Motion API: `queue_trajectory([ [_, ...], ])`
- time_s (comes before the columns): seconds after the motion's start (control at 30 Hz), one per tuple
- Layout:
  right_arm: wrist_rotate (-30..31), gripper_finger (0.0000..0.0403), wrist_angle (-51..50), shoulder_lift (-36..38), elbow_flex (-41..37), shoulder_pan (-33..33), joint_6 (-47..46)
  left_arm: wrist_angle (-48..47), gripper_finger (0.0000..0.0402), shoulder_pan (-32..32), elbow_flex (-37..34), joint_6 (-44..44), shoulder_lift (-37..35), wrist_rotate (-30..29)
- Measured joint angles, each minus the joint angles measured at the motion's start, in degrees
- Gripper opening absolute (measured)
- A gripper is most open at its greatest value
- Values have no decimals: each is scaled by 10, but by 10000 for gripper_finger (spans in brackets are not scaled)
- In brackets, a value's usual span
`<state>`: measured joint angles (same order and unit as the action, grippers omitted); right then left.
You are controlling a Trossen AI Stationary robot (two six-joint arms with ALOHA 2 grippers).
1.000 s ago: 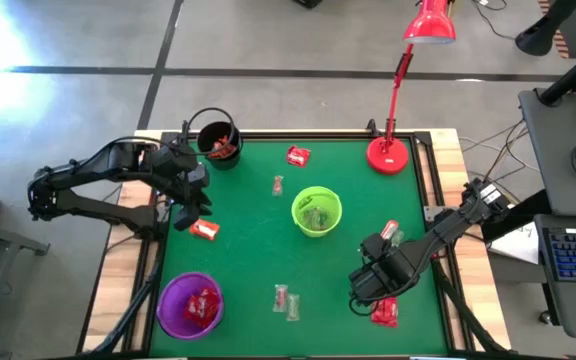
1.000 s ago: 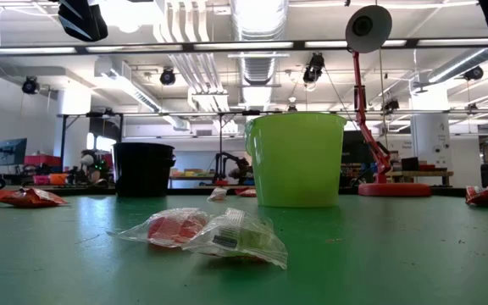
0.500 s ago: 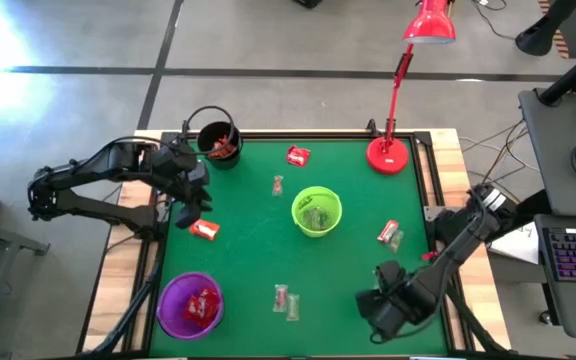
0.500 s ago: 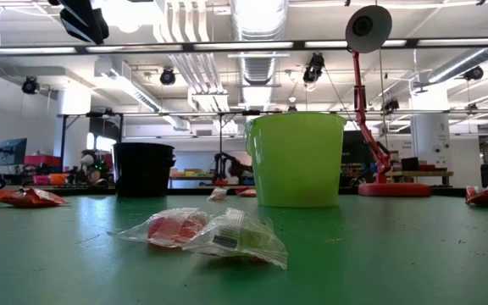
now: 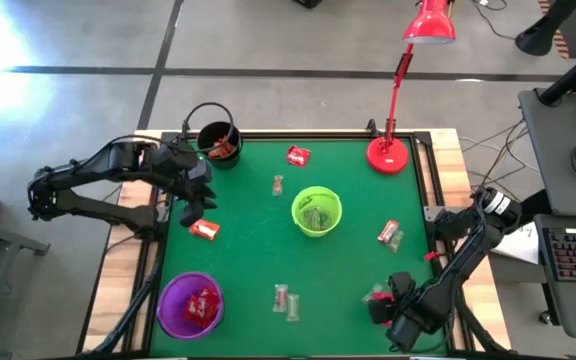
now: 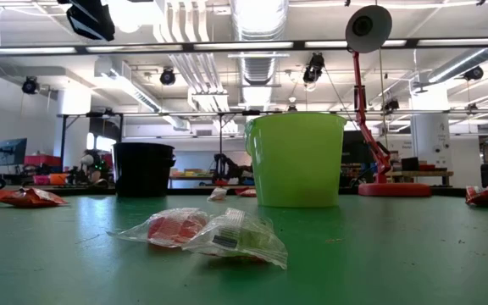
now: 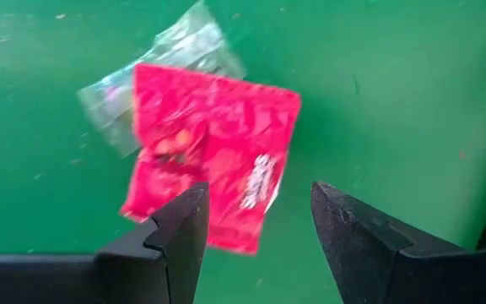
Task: Sort candy
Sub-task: Put the red candy into the violet bucket
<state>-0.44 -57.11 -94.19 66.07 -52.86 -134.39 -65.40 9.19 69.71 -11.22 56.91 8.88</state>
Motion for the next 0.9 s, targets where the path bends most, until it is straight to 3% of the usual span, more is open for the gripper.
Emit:
queue_trajectory([
  [0.67, 41, 197, 194, 3, -128, -11, 13, 8, 130, 0, 0, -31, 9, 0],
  [0.9, 50, 117, 193, 3, -131, -11, 23, 10, 130, 0, 0, -31, 15, 0],
])
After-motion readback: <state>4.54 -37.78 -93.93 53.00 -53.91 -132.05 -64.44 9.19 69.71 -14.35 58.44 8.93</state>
